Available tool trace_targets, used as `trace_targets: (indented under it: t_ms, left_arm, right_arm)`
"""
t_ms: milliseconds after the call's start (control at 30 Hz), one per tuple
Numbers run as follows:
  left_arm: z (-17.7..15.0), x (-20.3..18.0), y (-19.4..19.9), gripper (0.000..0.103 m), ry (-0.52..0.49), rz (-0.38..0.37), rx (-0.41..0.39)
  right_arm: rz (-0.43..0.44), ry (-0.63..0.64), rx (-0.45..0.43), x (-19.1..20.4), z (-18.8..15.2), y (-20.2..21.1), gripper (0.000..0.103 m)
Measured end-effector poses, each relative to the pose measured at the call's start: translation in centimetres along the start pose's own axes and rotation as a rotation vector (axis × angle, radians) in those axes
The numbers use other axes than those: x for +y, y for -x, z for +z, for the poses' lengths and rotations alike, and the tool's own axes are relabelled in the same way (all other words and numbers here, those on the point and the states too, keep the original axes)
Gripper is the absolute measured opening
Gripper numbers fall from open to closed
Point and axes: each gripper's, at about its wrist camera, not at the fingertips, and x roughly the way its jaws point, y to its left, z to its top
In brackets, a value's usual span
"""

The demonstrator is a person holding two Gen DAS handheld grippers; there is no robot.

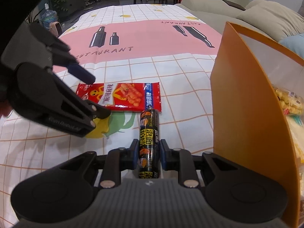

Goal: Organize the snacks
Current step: 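Close the left tool on the red spicy-strip bag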

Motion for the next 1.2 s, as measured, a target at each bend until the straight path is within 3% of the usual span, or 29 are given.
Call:
trace_targets:
  t_ms: [100,267,333,400,633,767,933,1200]
  left_arm:
    - [0.3,1.0,-0.6,0.085,0.048,-0.042,0.019]
    - [0.0,1.2,-0.9,0.086,0.151,-0.072,0.032]
    - [0.0,1.3,-0.9,0.083,0.196,-0.074,0.041]
    - [-0.2,1.1,-0.7,0.074,0.242,-0.075,0.048]
    - [-1.2,-0.9,0.6,0.07,0.374,0.004,0.101]
    - [-3.0,-2.2,1.8,0.07,0.52,0.089,0.155]
    - [-6.3,-4.0,3.5,0.068,0.723,0.096,0.182]
    - [-10.2,-7.4,6.0,0.067,0.881,0.13,0.214]
  right_arm:
    - [-0.001,0.002,0.0,0.1,0.0,0.0,0.021]
    - [0.003,-0.013,0.004,-0.1,0.0,0.1,0.021]
    - [0.004,-0.015,0.006,-0.1,0.1,0.0,0.021]
    - [0.006,-0.017,0.008,-0.1,0.1,0.0,0.021]
    - [0.029,-0.026,0.037,-0.1,0.1,0.1,0.021]
    - [0.039,-0.026,0.059,-0.1,-0.1,0.5,0.021]
    - [0.053,-0.002,0.08,0.2,-1.0,1.3,0.021]
    - [0.098,0.079,0.122,1.1,-3.5,3.6,0.021]
